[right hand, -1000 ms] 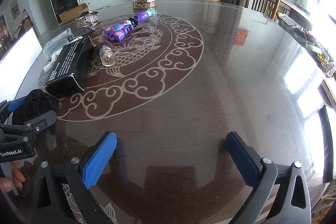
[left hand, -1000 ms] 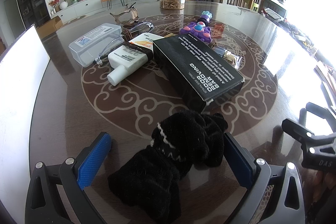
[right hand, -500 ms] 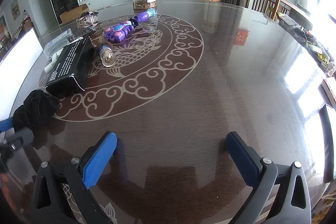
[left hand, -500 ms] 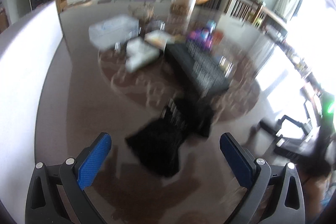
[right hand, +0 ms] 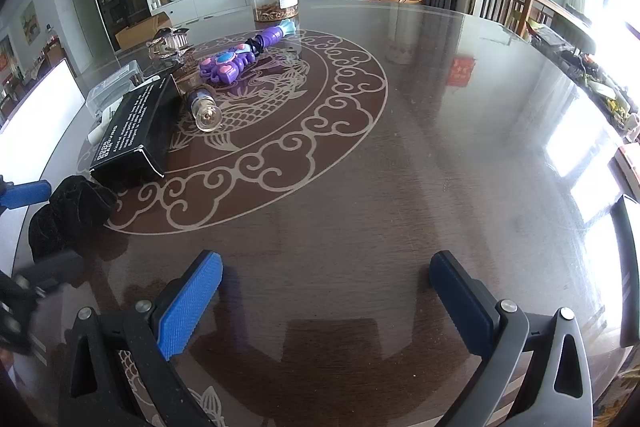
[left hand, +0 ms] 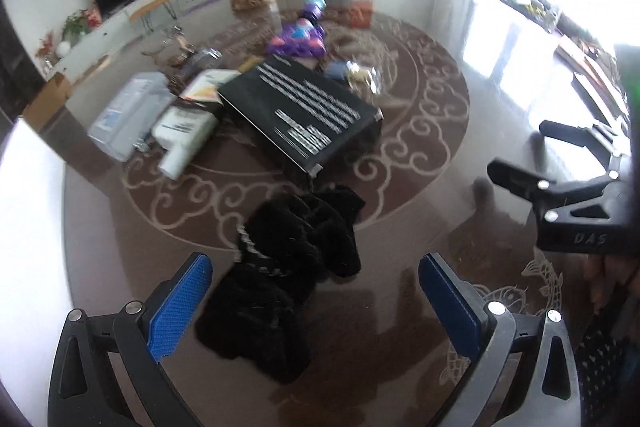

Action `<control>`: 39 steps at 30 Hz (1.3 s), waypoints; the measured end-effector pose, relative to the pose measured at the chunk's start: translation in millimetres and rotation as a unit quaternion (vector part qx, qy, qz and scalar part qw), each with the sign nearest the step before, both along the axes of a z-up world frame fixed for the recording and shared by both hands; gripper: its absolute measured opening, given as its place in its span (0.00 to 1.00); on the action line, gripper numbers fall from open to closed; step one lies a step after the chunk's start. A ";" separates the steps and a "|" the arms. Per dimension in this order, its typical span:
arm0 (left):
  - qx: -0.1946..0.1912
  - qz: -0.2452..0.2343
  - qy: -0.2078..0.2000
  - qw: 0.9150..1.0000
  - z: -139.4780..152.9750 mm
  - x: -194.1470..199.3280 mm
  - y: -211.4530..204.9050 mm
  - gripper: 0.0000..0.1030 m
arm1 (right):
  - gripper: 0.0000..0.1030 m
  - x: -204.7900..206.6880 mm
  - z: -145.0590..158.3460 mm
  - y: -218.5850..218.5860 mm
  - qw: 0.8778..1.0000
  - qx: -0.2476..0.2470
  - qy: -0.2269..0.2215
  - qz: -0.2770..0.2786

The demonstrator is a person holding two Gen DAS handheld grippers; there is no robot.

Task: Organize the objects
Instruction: 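Position the left tool over the second black fuzzy slipper, then close the left tool on the slipper while the right tool grasps the black odor-bar box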

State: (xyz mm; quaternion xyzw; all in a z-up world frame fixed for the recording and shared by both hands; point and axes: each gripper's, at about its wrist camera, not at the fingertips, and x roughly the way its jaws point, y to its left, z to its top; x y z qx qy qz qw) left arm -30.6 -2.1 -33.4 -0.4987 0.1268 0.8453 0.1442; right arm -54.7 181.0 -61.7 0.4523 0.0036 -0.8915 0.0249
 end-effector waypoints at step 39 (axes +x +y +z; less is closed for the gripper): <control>0.054 0.121 0.044 0.990 -3.1 75.5 -47.4 0.34 | 1.00 -9.3 20.0 -23.2 0.994 -0.097 -0.034 0.040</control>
